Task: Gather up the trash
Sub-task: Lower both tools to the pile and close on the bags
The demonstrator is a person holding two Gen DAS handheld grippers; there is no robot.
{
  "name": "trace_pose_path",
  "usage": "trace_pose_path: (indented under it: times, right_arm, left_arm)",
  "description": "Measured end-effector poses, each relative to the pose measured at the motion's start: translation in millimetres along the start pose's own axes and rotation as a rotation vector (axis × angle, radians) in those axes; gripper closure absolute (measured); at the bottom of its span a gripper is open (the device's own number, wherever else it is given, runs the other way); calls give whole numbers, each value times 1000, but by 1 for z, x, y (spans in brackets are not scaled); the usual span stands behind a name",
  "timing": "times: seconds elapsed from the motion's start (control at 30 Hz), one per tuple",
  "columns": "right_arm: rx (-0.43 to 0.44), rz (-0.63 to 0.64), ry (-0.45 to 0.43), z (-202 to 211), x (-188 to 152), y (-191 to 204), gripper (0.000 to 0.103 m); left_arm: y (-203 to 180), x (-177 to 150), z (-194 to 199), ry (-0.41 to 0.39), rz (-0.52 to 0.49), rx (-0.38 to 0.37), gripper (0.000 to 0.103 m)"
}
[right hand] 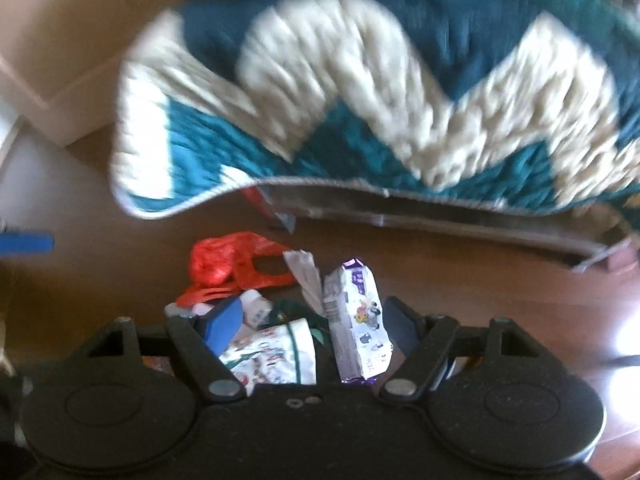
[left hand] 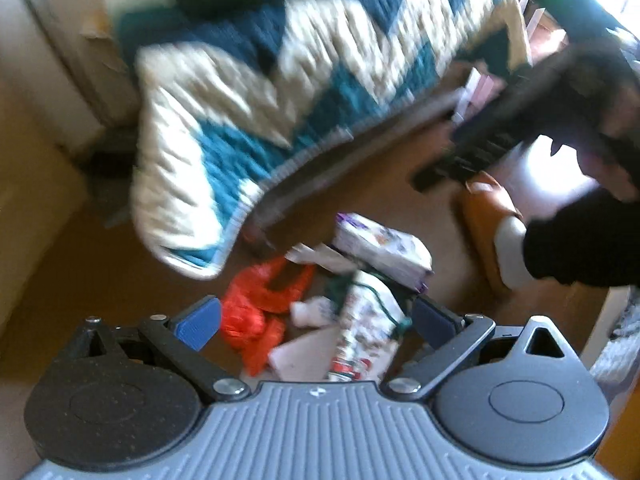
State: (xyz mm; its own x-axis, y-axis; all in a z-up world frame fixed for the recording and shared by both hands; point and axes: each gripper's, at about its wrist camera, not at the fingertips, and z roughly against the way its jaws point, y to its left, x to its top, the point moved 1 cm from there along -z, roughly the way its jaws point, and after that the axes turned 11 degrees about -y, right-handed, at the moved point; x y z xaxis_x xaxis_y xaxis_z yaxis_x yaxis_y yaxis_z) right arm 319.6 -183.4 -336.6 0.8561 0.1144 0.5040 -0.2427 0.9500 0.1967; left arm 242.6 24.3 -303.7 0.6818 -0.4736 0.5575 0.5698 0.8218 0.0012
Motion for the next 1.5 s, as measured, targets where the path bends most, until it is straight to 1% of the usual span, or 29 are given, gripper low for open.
trace_pose_path:
  times: [0.13,0.23,0.33,0.43,0.47,0.53,0.6,0.67,0.73,0.77,0.8,0.83,0.93,0.97,1.03,1.07,1.1,1.13,1.17,1.2,1.23,1.33,1.37,1.4,1.43,1.47,1.5]
  right_arm:
    - [-21,-55,71,-67,-15,-15,26]
    - [-18,-83,128,-104,-26,-24,26]
    - [-28,-53,162,-137,-37,-31,26]
    - [-37,1,187,-164,-46,-36,26]
    - [-31,6,192,-171,-47,-39,26]
    - [-26,12,205,-184,-51,-44,26]
    - [-5,20,225,-196,-57,-46,26]
    - [-5,51,233,-205,-61,-44,26]
    - [-9,74,234,-215,-64,-42,26]
    - [-10,74,237,-220,-66,-42,26]
    - [-10,70,239,-225,-67,-42,26]
    - [-14,69,242,-229,-68,-43,26]
    - [-15,56,254,-240,-69,-44,26]
    - [-16,49,261,-244,-69,-44,26]
    - [-21,40,268,-251,-70,-45,26]
    - [-28,33,270,-253,-69,-47,26]
    - [-30,22,271,-255,-69,-48,27]
    - [-29,12,272,-255,-69,-49,28]
    - [-31,4,274,-256,-68,-49,28]
    - [-34,-4,267,-255,-67,-49,28]
    - [-33,-7,257,-253,-66,-49,28]
    - [-34,13,236,-244,-63,-45,29]
    - [-29,20,229,-240,-62,-44,32]
    - [-25,29,222,-236,-61,-42,46]
    - [-33,41,224,-233,-60,-41,63]
    - [-58,44,242,-232,-58,-40,68]
    - [-60,38,245,-229,-57,-41,69]
  left_arm:
    - [1,-23,-49,61,-23,-56,1]
    - [2,-37,-78,97,-36,-93,2]
    - [2,-50,-104,127,-39,-137,2]
    - [-5,-57,-128,147,-82,-158,4]
    - [-9,-60,-135,155,-90,-165,6]
    - [-13,-67,-150,185,-100,-171,19]
    - [-17,-74,-163,208,-118,-178,24]
    - [-18,-79,-173,220,-117,-183,25]
    - [-16,-84,-182,236,-87,-192,25]
    - [-16,-85,-185,242,-75,-193,28]
    - [-15,-86,-189,249,-65,-197,34]
    - [-15,-87,-192,254,-60,-199,39]
    - [-18,-89,-200,256,-61,-203,40]
    - [-19,-89,-202,259,-59,-208,43]
    - [-20,-91,-207,271,-54,-210,57]
    - [-21,-93,-210,280,-52,-208,60]
    - [-21,-93,-212,283,-52,-207,68]
    - [-21,-94,-214,286,-51,-206,72]
    - [-20,-94,-215,288,-47,-209,73]
    - [-19,-95,-215,286,-40,-215,79]
    - [-19,-95,-216,285,-35,-216,88]
    - [-18,-96,-217,299,-17,-219,95]
    - [-18,-96,-217,301,-15,-217,95]
    - [-18,-95,-216,300,-14,-216,96]
    - [-17,-95,-215,300,-9,-220,97]
    - [-17,-94,-213,300,-5,-222,97]
    - [-16,-92,-210,298,-4,-221,98]
